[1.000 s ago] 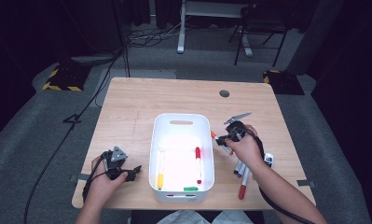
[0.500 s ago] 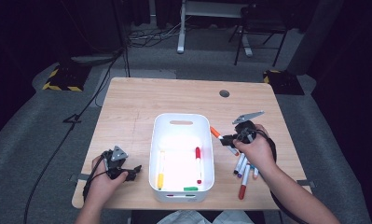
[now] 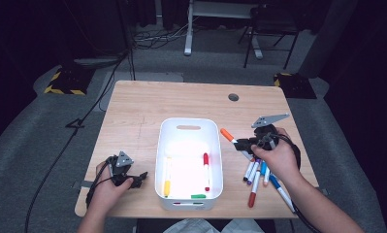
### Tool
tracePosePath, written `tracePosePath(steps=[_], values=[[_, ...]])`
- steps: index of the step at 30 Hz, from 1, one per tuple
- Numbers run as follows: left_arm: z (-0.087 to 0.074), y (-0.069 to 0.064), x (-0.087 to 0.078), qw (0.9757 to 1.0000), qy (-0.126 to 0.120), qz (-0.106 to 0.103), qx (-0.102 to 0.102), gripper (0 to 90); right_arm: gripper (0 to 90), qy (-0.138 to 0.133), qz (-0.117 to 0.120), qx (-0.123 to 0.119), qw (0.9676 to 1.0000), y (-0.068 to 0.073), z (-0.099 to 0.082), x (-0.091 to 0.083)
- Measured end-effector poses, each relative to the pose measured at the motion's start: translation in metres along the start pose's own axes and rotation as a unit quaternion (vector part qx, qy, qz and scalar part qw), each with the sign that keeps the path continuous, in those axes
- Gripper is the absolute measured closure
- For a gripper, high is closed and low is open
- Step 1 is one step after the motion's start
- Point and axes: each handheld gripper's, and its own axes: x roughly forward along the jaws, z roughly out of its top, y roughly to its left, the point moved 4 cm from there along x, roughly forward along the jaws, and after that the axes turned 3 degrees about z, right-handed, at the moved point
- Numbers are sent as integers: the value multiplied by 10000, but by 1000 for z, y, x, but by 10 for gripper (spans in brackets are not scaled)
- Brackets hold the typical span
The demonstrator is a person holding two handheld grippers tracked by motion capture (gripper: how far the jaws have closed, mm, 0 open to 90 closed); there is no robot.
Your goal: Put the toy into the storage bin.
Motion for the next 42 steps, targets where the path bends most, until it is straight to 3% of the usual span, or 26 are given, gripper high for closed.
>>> tracePosePath(steps=[12,13,20,32,42], values=[[2,-3,3,9999,92,15,73,64,772,-149,291,-317,9990,35,19,-15],[2,-4,4,9999,112,-59,37,50,772,-142,333,-333,9988,37,20,-14],[3,-6,6,9998,178,-51,28,1,772,-85,520,-443,9976,53,25,-6],[4,-6,7,9998,169,38,11,0,772,107,961,-926,9910,99,37,17],[4,-6,7,9998,173,39,15,0,772,346,1154,-1137,9862,119,37,37]])
